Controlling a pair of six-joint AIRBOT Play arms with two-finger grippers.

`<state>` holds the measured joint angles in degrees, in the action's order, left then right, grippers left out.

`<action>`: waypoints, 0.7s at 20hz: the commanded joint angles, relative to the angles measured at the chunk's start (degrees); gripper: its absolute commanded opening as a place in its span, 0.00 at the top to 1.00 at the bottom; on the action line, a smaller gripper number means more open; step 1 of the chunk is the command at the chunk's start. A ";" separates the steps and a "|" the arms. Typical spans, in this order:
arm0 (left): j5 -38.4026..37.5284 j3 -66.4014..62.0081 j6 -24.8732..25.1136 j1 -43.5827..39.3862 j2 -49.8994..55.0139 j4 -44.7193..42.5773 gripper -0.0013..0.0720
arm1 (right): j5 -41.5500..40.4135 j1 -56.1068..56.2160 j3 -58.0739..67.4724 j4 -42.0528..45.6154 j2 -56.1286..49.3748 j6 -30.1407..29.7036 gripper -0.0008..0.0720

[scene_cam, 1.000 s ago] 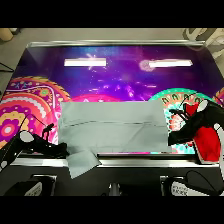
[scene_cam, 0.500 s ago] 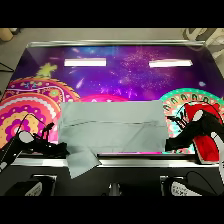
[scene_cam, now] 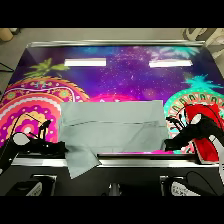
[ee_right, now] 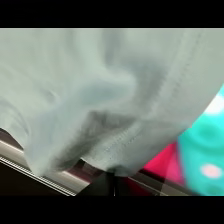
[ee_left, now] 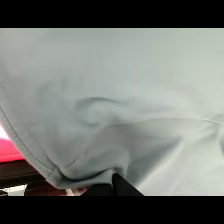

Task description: Fold the shirts.

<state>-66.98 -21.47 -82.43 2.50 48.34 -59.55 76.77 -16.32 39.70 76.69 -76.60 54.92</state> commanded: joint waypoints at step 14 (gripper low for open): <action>-0.90 -15.85 -0.90 0.11 -1.25 -0.17 0.95 | -0.22 0.07 15.08 -10.80 6.67 -3.85 0.97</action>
<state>-68.45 -33.04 -82.52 2.50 47.20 -59.51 77.36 -16.21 51.29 70.41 -70.43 51.37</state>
